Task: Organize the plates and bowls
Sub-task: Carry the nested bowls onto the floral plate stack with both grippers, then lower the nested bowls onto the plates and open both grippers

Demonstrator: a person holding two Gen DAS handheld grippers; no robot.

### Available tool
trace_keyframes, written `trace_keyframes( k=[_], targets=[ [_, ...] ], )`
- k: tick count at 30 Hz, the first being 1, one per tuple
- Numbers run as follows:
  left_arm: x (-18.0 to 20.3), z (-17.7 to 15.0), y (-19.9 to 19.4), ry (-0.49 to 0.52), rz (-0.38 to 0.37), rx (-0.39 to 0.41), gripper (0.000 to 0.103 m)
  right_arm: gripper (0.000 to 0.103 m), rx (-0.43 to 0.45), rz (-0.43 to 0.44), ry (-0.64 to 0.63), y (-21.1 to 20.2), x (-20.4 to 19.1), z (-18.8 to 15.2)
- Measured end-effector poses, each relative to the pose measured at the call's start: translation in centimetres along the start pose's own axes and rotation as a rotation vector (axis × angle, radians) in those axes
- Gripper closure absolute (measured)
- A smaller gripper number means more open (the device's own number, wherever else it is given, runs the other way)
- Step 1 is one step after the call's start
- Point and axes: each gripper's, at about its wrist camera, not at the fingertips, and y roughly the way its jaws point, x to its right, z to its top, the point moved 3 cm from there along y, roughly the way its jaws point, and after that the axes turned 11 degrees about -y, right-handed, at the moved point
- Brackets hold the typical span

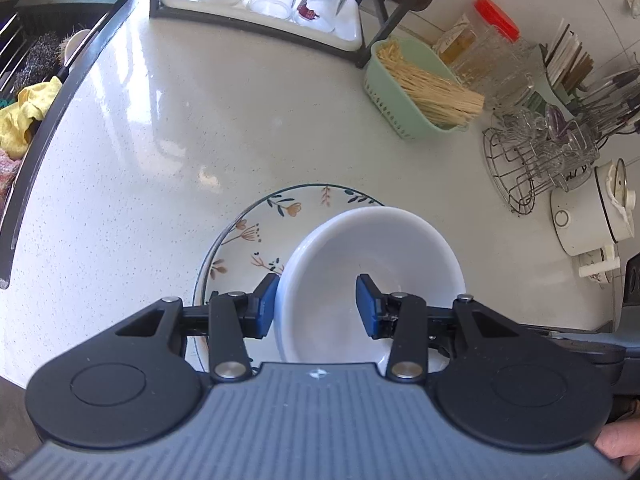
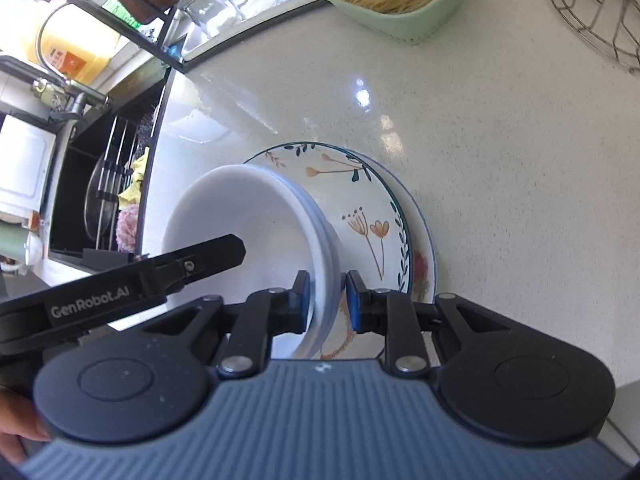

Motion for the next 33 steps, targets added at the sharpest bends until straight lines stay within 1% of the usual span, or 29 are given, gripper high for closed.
trace_keyframes(
  k=[3,5,7,9,10,11,14,21,28,33],
  targets=[
    [0.1,-0.1,0.0,-0.015,-0.004,0.002,0.056,0.08,0.014,0.007,-0.009,-0.3,0.4,0.1],
    [0.5,-0.3,-0.1,-0.002,0.014,-0.003,0.051,0.079,0.022,-0.002,-0.011,-0.6,0.8,0.0],
    [0.9,-0.6,-0.5,0.007,0.029,0.015,0.048,0.078,0.029,-0.01,-0.021,-1.0,1.0,-0.1],
    [1.1,-0.8,-1.2,0.008,0.031,0.026,0.047,0.066,0.046,-0.019,-0.031,-1.5,1.2,-0.2],
    [1.2,-0.9,-1.7,0.009,0.033,0.039,0.047,0.063,0.059,-0.018,-0.033,-1.9,1.2,-0.2],
    [1.3,-1.0,-2.2,0.012,0.037,0.053,0.047,0.063,0.072,-0.018,-0.038,-2.4,1.1,-0.3],
    [1.4,-1.4,-3.7,0.02,0.048,0.085,0.047,0.063,0.114,-0.015,-0.06,-3.9,1.0,-0.6],
    [2.2,-3.4,-7.9,0.021,0.045,0.167,0.047,0.063,0.213,-0.005,-0.107,-7.8,0.3,-1.9],
    [4.1,-6.4,-12.4,0.034,0.04,0.258,0.047,0.063,0.331,-0.012,-0.187,-12.2,-0.9,-3.7],
    [5.0,-9.1,-14.9,0.051,0.055,0.317,0.046,0.063,0.396,-0.016,-0.24,-14.6,-1.5,-5.5]
  ],
)
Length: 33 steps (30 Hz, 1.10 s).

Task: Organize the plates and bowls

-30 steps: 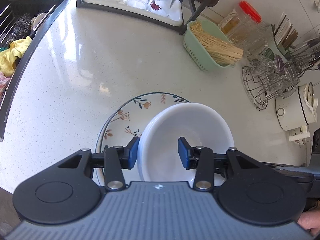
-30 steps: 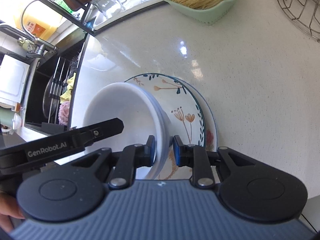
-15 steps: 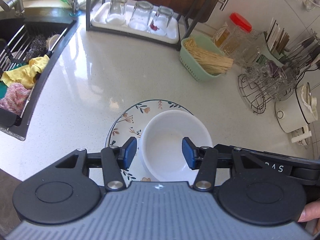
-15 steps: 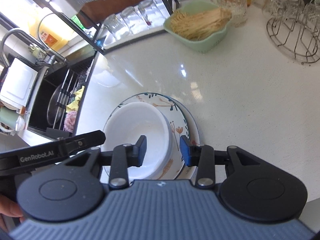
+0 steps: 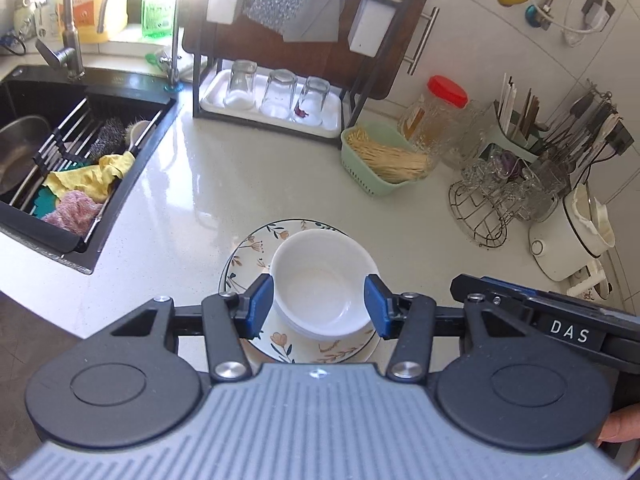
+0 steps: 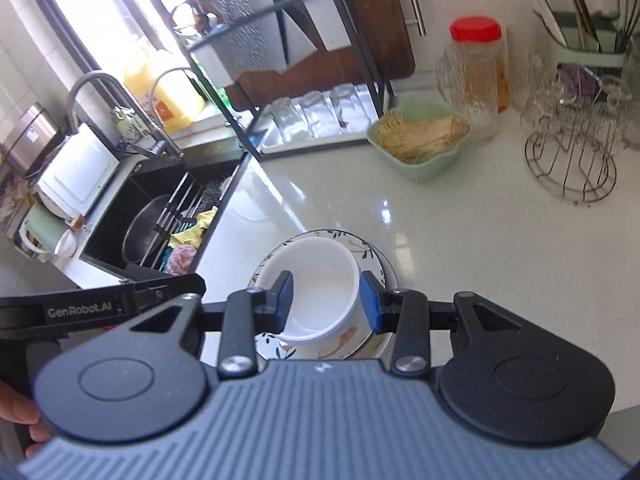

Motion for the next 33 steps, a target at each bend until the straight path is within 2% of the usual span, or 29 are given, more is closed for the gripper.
trace_keyframes(
  k=[4,6,7,9,10,21,33],
  targets=[
    [0.4,-2.0,-2.6,0.004,0.005,0.039,0.043,0.063,0.041,-0.018,-0.035,-2.2,-0.6,-1.0],
    [0.6,-2.9,-3.8,0.019,0.01,0.062,0.033,0.063,0.063,-0.025,-0.041,-3.3,-0.7,-1.6],
    [0.7,-3.4,-4.4,0.036,0.016,0.082,0.029,0.059,0.082,-0.016,-0.045,-3.9,-0.8,-2.0],
    [0.9,-4.4,-5.6,0.057,0.045,0.126,0.013,0.018,0.118,-0.017,-0.046,-4.9,-0.7,-2.9],
    [0.9,-4.8,-6.1,0.063,0.055,0.139,0.011,0.012,0.134,-0.02,-0.044,-5.4,-0.7,-3.3],
    [0.0,-8.6,-9.7,0.107,0.07,0.155,0.004,0.011,0.227,-0.104,-0.091,-9.1,-2.5,-6.0],
    [-2.8,-7.9,-10.6,0.154,0.02,0.123,0.004,0.011,0.288,-0.205,-0.038,-10.8,-6.5,-7.5]
  ],
)
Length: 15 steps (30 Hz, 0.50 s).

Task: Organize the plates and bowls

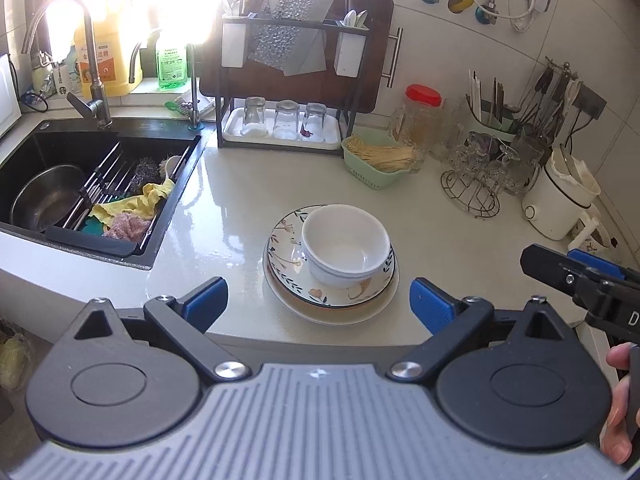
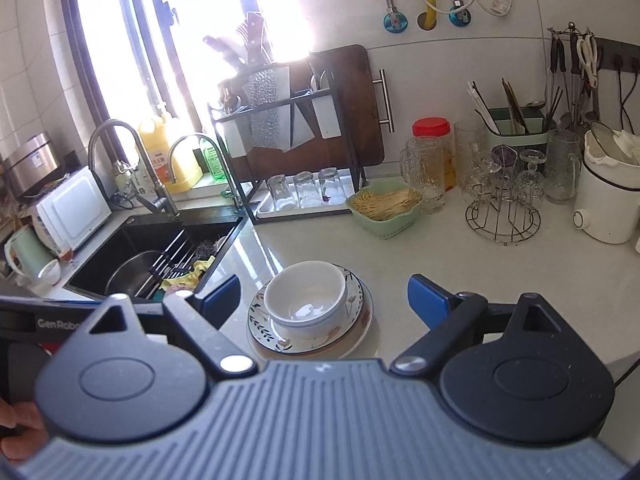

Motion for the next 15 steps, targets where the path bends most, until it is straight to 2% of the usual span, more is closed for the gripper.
trace_keyframes(
  k=[8,15],
  targets=[
    [-2.4,0.7,-0.7,0.033,0.0,0.014,0.004,0.011,-0.005,-0.034,-0.004,-0.3,-2.5,-0.6],
    [-2.7,0.7,-0.8,0.034,0.004,0.011,0.004,0.011,-0.006,-0.071,0.02,-0.7,-2.4,-1.1]
  ],
)
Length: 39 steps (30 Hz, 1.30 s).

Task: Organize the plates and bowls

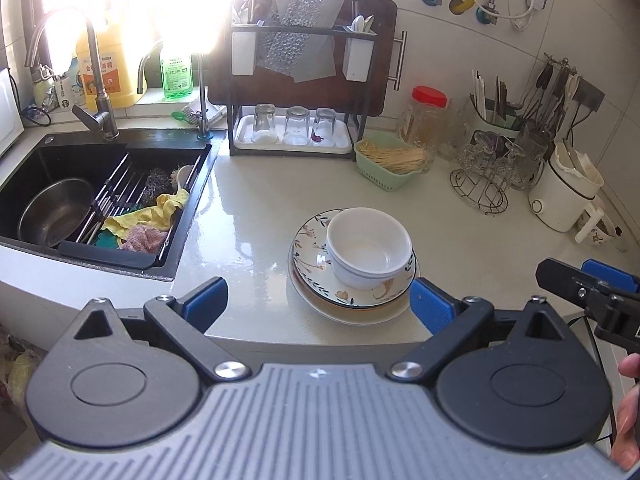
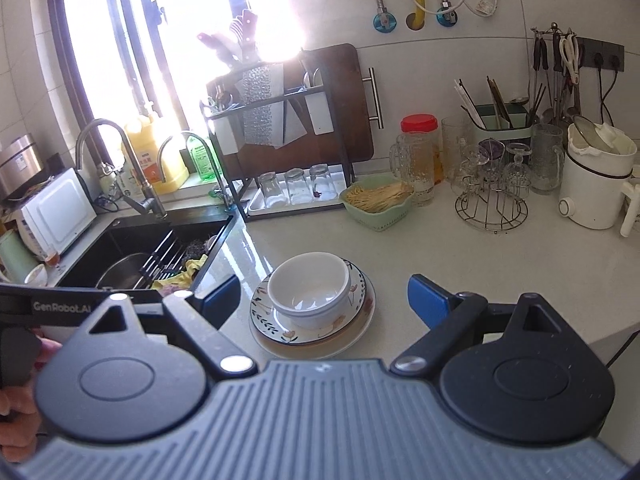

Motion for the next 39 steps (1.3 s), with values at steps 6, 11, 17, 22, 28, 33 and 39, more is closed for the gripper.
trace_keyframes(
  k=[6,11,17,22,28,33,39],
  targets=[
    [0.29,-0.18,0.29,-0.002,-0.012,-0.02,0.004,0.011,-0.013,-0.025,-0.002,-0.04,0.22,-0.43],
    [0.6,-0.33,0.61,0.001,-0.016,-0.03,0.004,0.011,-0.017,-0.029,0.013,0.02,0.39,-0.42],
    [0.74,-0.18,0.92,0.013,-0.022,-0.043,0.004,0.011,-0.02,-0.029,0.019,0.13,0.4,-0.58],
    [0.69,-0.19,0.89,0.007,-0.029,-0.047,0.004,0.011,-0.036,-0.03,0.025,0.34,0.53,-0.79],
    [0.55,-0.24,0.86,0.01,-0.013,-0.039,0.004,0.011,-0.036,-0.037,0.023,0.28,0.57,-0.82],
    [0.68,-0.27,0.61,0.007,-0.019,-0.033,0.004,0.011,-0.034,-0.04,0.022,0.06,0.51,-0.91],
    [0.82,-0.25,0.31,0.017,-0.021,-0.028,0.004,0.011,-0.03,-0.043,0.025,-0.24,0.53,-0.74]
  ],
)
